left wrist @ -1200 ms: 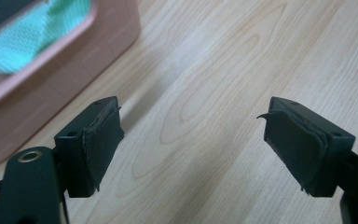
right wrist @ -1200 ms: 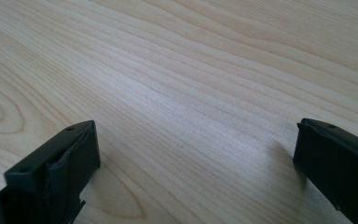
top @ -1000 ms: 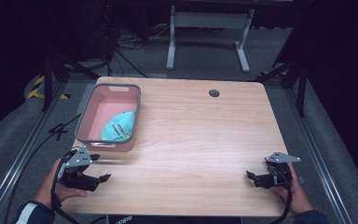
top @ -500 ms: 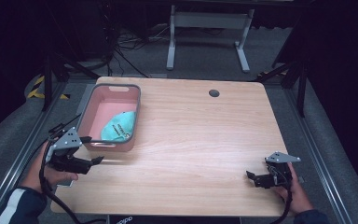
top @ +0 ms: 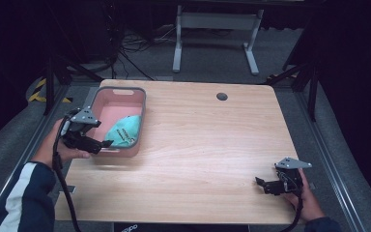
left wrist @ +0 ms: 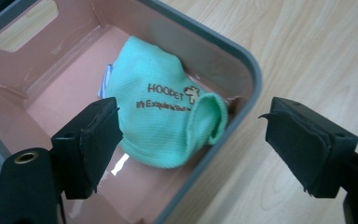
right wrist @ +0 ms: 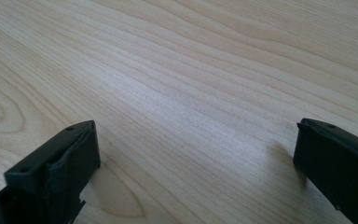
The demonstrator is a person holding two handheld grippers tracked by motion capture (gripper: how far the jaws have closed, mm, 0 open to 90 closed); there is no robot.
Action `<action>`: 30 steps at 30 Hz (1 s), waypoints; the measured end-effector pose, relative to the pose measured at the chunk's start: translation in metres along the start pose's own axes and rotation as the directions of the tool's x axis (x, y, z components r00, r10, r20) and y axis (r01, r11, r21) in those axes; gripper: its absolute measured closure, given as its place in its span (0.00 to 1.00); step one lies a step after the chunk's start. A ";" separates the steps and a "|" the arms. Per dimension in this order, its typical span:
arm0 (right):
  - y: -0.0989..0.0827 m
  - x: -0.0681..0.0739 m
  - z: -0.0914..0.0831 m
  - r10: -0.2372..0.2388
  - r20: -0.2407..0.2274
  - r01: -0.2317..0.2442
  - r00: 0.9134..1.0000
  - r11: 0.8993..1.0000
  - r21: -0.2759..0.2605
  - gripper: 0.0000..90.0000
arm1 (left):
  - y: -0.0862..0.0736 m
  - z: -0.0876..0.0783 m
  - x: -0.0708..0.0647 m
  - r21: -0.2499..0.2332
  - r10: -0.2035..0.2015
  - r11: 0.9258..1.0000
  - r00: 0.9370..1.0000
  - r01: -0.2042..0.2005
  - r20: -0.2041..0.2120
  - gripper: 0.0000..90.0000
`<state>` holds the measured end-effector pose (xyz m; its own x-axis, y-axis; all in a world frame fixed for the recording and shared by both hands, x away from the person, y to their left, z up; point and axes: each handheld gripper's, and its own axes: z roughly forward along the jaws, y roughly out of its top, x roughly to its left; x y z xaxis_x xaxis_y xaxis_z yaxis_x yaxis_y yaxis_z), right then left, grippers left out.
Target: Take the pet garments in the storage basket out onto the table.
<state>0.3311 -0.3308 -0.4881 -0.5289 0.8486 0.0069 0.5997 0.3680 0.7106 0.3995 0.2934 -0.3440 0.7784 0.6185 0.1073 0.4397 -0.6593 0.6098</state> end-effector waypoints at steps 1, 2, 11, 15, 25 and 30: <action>0.000 0.000 0.000 0.000 0.000 0.000 1.000 1.000 0.000 0.01 | 0.002 0.004 0.002 0.006 -0.005 1.000 1.000 0.004 0.006 0.20; 0.000 0.000 0.000 0.000 0.000 0.000 1.000 1.000 0.000 0.01 | 0.005 0.009 0.004 0.015 -0.008 1.000 1.000 0.008 0.010 0.20; 0.000 0.000 0.000 0.000 0.000 0.000 1.000 1.000 0.000 0.01 | 0.021 0.040 0.019 0.123 0.010 0.992 1.000 -0.011 0.015 0.20; 0.000 0.000 0.000 0.000 0.000 0.000 1.000 1.000 0.000 0.01 | 0.026 0.052 0.025 0.173 0.006 0.985 1.000 -0.011 0.030 0.20; 0.000 0.000 0.000 0.000 -0.001 0.000 1.000 1.000 0.000 0.01 | 0.034 0.091 0.039 0.294 -0.032 0.956 0.998 0.014 0.056 0.20; 0.000 -0.001 0.000 -0.004 -0.005 0.004 1.000 1.000 0.000 0.01 | 0.034 0.113 0.045 0.391 -0.060 0.920 0.997 0.033 0.057 0.19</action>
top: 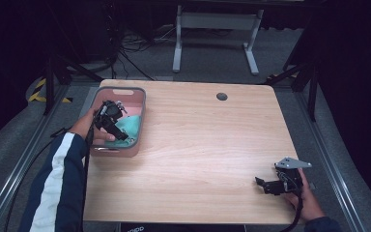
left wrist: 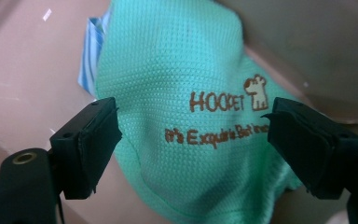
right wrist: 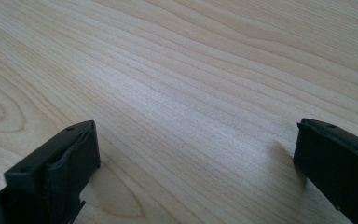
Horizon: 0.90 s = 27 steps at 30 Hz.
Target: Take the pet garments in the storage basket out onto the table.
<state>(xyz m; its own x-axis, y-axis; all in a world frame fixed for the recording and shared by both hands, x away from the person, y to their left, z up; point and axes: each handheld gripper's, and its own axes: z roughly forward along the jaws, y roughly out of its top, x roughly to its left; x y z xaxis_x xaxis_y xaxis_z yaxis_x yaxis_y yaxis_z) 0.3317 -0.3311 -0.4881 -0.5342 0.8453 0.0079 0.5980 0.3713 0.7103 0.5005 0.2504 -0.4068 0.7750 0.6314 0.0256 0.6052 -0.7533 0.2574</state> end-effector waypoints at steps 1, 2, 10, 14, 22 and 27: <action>0.000 0.000 0.000 -0.002 0.000 0.002 1.000 1.000 0.000 0.01 | 0.000 0.003 0.001 0.003 -0.002 1.000 1.000 0.002 -0.001 0.19; 0.000 0.000 0.000 -0.002 0.000 0.002 1.000 1.000 0.000 0.01 | 0.000 0.003 0.001 0.003 -0.002 1.000 1.000 0.002 -0.001 0.19; 0.000 0.000 0.000 -0.001 -0.002 0.001 1.000 1.000 -0.001 0.01 | 0.003 0.027 0.008 0.115 -0.047 0.992 0.999 0.045 0.015 0.18; 0.000 0.000 0.000 -0.001 -0.002 0.001 1.000 1.000 -0.001 0.01 | 0.004 0.030 0.010 0.127 -0.068 0.990 0.997 0.063 0.032 0.20; 0.000 0.000 0.000 0.000 -0.002 0.000 1.000 1.000 0.000 0.01 | 0.007 0.030 0.010 0.152 -0.089 0.985 0.995 0.080 0.051 0.29; 0.000 0.000 0.000 -0.001 -0.002 0.001 1.000 1.000 0.000 0.01 | 0.005 0.025 0.008 0.123 -0.081 0.990 0.994 0.071 0.075 0.53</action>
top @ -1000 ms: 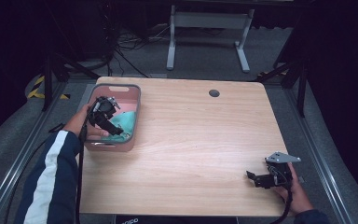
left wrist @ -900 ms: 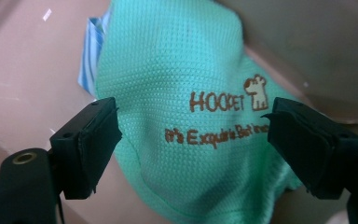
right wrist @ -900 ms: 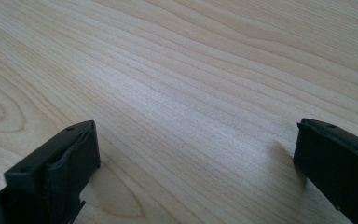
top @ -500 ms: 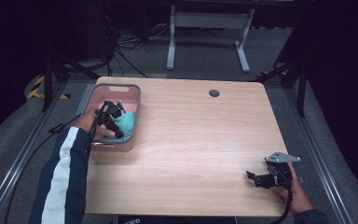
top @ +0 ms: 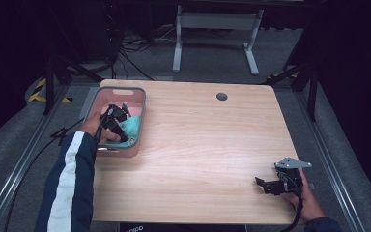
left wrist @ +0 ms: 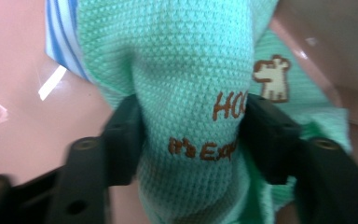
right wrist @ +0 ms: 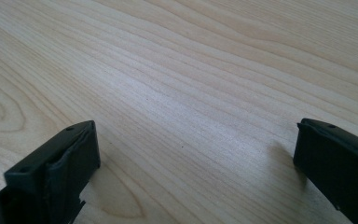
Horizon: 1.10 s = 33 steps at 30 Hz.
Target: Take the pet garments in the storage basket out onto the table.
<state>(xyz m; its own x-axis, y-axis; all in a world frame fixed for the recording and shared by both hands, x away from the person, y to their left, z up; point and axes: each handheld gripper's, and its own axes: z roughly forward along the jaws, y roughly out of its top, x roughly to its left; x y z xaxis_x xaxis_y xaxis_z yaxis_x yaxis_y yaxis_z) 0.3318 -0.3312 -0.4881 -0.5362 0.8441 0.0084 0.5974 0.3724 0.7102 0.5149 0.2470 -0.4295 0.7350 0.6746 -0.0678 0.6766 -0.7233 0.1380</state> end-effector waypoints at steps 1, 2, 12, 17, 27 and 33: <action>0.000 0.000 0.000 0.000 0.000 0.000 1.000 1.000 0.000 0.01 | -0.001 -0.001 0.001 -0.009 -0.006 1.000 1.000 0.006 0.006 0.60; 0.000 0.000 0.000 0.000 0.000 0.000 1.000 1.000 -0.001 0.01 | -0.002 -0.001 0.002 -0.018 -0.013 1.000 1.000 0.014 0.009 0.65; 0.000 0.000 0.000 0.000 0.000 0.000 1.000 1.000 0.000 0.01 | -0.008 -0.018 0.001 -0.080 -0.043 0.996 0.994 0.035 -0.099 0.81; 0.000 0.000 0.000 0.000 0.000 0.000 1.000 1.000 -0.001 0.01 | -0.017 -0.037 0.003 -0.174 -0.070 0.983 0.991 0.050 -0.113 0.82; 0.000 0.000 0.000 -0.001 0.000 0.001 1.000 1.000 0.000 0.01 | -0.042 -0.083 -0.011 -0.409 -0.089 0.912 0.985 0.021 -0.148 0.82; 0.000 0.000 0.000 -0.002 0.001 0.002 1.000 1.000 -0.001 0.01 | -0.054 -0.108 -0.031 -0.495 -0.049 0.868 0.984 -0.043 -0.171 0.83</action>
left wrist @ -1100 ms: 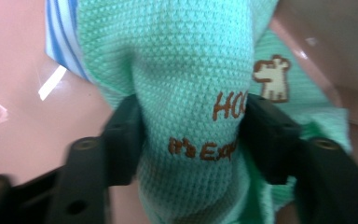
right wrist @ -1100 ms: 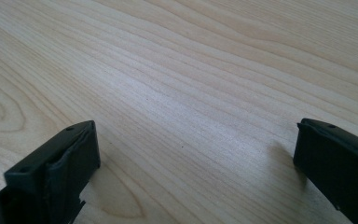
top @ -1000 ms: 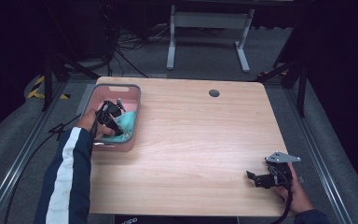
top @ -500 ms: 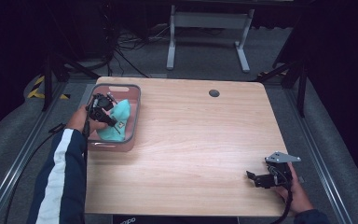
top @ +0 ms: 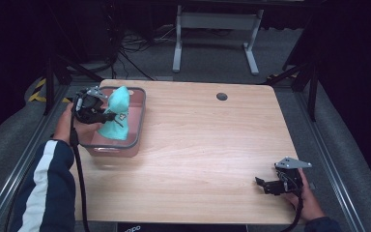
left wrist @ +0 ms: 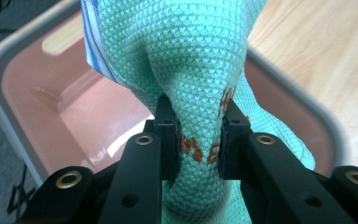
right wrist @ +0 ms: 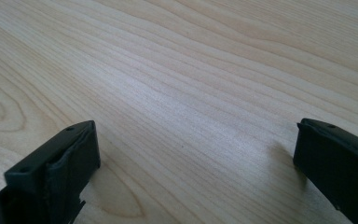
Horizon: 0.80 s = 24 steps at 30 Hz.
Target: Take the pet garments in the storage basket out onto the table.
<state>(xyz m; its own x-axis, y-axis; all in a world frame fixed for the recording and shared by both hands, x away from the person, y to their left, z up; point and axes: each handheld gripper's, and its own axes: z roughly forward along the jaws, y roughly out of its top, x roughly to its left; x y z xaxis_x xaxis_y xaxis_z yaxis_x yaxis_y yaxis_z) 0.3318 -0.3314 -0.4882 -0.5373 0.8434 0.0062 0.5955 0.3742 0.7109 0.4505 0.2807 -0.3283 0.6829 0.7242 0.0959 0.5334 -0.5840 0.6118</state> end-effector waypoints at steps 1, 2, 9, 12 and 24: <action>0.000 0.000 0.000 0.002 0.000 -0.002 1.000 1.000 0.001 0.01 | 0.001 -0.004 -0.003 -0.008 0.006 1.000 1.000 -0.006 0.004 0.83; 0.000 0.000 0.000 0.000 0.000 0.000 1.000 1.000 0.000 0.01 | 0.002 -0.009 -0.008 -0.033 0.012 0.999 1.000 -0.011 0.012 0.83; 0.000 0.000 0.000 0.000 0.000 0.000 1.000 1.000 0.000 0.01 | 0.011 -0.032 -0.035 -0.108 0.090 0.990 0.995 -0.085 0.036 0.83; 0.000 0.000 0.000 0.000 0.000 0.000 1.000 1.000 0.000 0.01 | 0.017 -0.036 -0.049 -0.132 0.126 0.984 0.990 -0.117 0.061 0.83; 0.001 0.000 0.001 0.004 0.000 -0.004 1.000 1.000 0.000 0.01 | 0.058 0.002 -0.122 -0.149 0.314 0.946 0.932 -0.289 0.180 0.83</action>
<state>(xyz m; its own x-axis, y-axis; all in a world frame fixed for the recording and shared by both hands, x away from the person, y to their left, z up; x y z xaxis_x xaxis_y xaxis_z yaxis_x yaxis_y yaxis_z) 0.3323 -0.3307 -0.4882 -0.5348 0.8449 0.0089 0.5976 0.3707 0.7109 0.3989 0.1576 -0.3061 0.8937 0.4263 0.1402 0.2323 -0.7068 0.6682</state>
